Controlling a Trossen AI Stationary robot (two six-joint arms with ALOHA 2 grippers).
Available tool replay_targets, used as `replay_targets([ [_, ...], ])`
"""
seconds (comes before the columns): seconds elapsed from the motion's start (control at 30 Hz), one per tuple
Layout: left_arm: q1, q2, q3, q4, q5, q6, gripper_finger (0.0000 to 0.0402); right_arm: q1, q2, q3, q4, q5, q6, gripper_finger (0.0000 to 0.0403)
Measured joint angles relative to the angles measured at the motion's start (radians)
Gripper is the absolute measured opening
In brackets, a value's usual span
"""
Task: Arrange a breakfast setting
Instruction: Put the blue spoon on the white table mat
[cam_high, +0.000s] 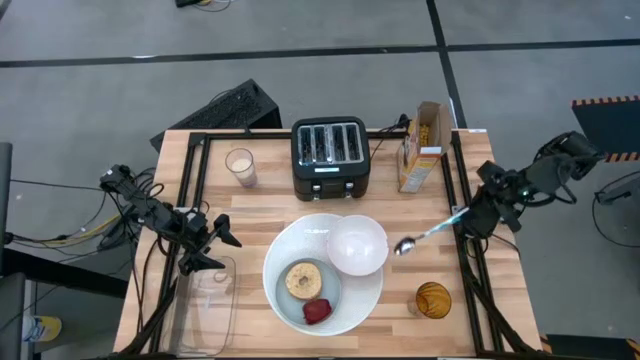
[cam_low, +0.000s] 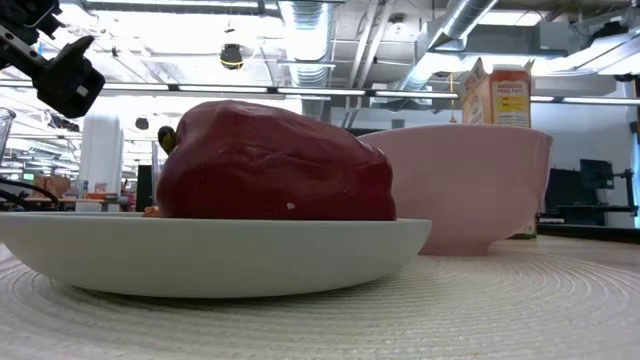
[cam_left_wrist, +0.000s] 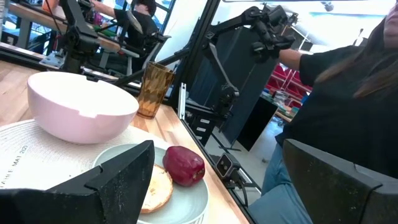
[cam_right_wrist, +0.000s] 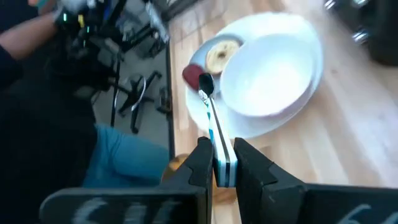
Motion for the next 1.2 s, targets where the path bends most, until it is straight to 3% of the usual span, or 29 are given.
replay_targets([
  [0.2, 0.000, 0.000, 0.000, 0.000, 0.000, 0.000, 0.0340, -0.038, -0.125, -0.081, 0.038, 0.046, 0.008, 0.0056],
  [0.6, 0.000, 0.000, 0.000, 0.000, 0.000, 0.000, 0.0340, -0.050, -0.360, -0.490, 0.385, 0.012, 0.058, 0.0056],
  [0.83, 0.000, 0.000, 0.000, 0.000, 0.000, 0.000, 0.0340, -0.050, -0.427, -0.671, 0.570, -0.050, 0.074, 0.0057],
  [1.2, 0.000, 0.000, 0.000, 0.000, 0.000, 0.000, 0.0340, -0.050, -0.458, -0.836, 0.712, -0.096, 0.120, 0.0057],
])
